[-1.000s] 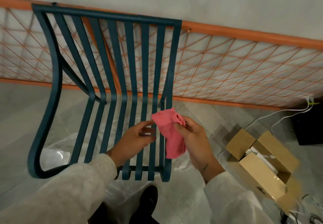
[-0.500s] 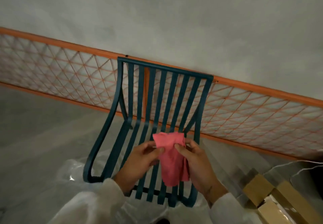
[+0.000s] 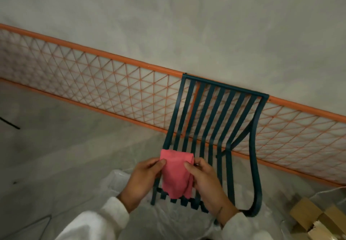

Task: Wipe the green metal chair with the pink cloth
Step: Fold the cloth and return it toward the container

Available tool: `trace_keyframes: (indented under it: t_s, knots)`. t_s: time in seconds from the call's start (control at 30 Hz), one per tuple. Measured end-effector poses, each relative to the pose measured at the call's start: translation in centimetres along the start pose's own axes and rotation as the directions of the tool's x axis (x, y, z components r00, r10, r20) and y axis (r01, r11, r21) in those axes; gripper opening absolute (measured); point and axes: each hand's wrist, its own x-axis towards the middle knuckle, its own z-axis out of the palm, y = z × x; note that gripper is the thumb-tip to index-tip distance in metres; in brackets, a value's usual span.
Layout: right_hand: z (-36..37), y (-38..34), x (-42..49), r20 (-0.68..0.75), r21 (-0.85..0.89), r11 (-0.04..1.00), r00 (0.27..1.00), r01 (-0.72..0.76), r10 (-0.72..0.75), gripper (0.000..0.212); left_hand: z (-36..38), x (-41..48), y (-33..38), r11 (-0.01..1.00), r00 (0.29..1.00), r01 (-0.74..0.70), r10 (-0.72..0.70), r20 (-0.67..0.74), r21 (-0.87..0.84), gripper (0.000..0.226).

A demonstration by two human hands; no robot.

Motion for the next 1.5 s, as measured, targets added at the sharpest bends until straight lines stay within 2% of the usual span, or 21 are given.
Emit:
trace_keyframes:
  t_s: [0.1, 0.27, 0.33, 0.43, 0.6, 0.7, 0.83, 0.97, 1.07, 1.13, 1.17, 1.27, 1.4, 1.5]
  knots:
    - [6.2, 0.6, -1.0, 0.008, -0.057, 0.998, 1.000, -0.012, 0.013, 0.008, -5.3, -1.6, -0.5, 0.997, 0.996, -0.018, 0.012, -0.085, -0.071, 0.029]
    - [12.5, 0.7, -1.5, 0.113, -0.081, 0.996, 0.993, -0.033, 0.042, 0.023, -10.2, -2.9, -0.4, 0.988, 0.970, 0.041, -0.076, -0.233, -0.149, 0.022]
    - [14.4, 0.9, -1.0, 0.126, -0.103, 0.995, 0.992, -0.017, 0.030, 0.022, -12.0, -3.0, -0.3, 0.986, 0.956, 0.061, -0.103, -0.274, -0.158, 0.024]
    - [16.3, 0.7, 0.4, 0.119, -0.095, 0.995, 0.993, 0.016, -0.004, 0.013, -13.7, -2.7, -0.1, 0.982, 0.955, 0.071, -0.117, -0.273, -0.173, 0.028]
    - [19.4, 0.6, 4.5, 0.089, -0.078, 0.997, 0.996, 0.012, -0.005, 0.009, -17.2, -0.6, 0.1, 0.978, 0.969, 0.110, -0.144, -0.199, -0.175, 0.019]
    - [20.7, 0.8, 7.6, 0.096, -0.091, 0.996, 0.995, -0.012, 0.021, 0.010, -19.5, 1.4, -0.2, 0.974, 0.978, 0.149, -0.170, -0.117, -0.173, 0.037]
    - [22.0, 0.9, 12.1, 0.122, -0.100, 0.992, 0.989, -0.071, 0.083, 0.016, -22.1, 5.4, -0.4, 0.969, 0.966, 0.202, -0.221, -0.133, -0.142, 0.042]
    - [23.0, 2.4, 16.0, 0.175, -0.056, 0.982, 0.966, -0.181, 0.189, 0.034, -23.8, 9.5, -2.0, 0.979, 0.960, 0.202, -0.206, -0.188, -0.041, 0.041]
    - [23.9, 4.7, 18.0, 0.178, -0.075, 0.954, 0.937, -0.291, 0.300, 0.039, -24.6, 11.0, -5.1, 0.968, 0.949, 0.251, -0.248, -0.195, -0.010, 0.042]
    - [24.1, 6.1, 18.5, 0.180, -0.097, 0.936, 0.919, -0.338, 0.350, 0.041, -24.8, 11.1, -7.2, 0.966, 0.950, 0.260, -0.252, -0.183, 0.019, 0.035]
    - [24.8, 9.5, 19.5, 0.163, -0.093, 0.914, 0.899, -0.396, 0.406, 0.043, -25.6, 12.0, -10.5, 0.953, 0.948, 0.296, -0.284, -0.146, 0.065, 0.030]
    - [25.8, 13.1, 20.0, 0.117, -0.128, 0.891, 0.885, -0.436, 0.450, 0.047, -26.6, 12.8, -14.8, 0.933, 0.938, 0.336, -0.319, -0.137, 0.131, 0.032]
    - [28.1, 21.7, 24.1, 0.016, -0.217, 0.885, 0.905, -0.411, 0.424, 0.047, -29.2, 17.2, -24.4, 0.901, 0.920, 0.392, -0.380, -0.102, 0.185, 0.035]
    - [29.9, 29.3, 28.4, -0.064, -0.299, 0.861, 0.909, -0.412, 0.413, 0.038, -30.4, 21.4, -32.1, 0.867, 0.909, 0.412, -0.410, -0.067, 0.282, 0.030]
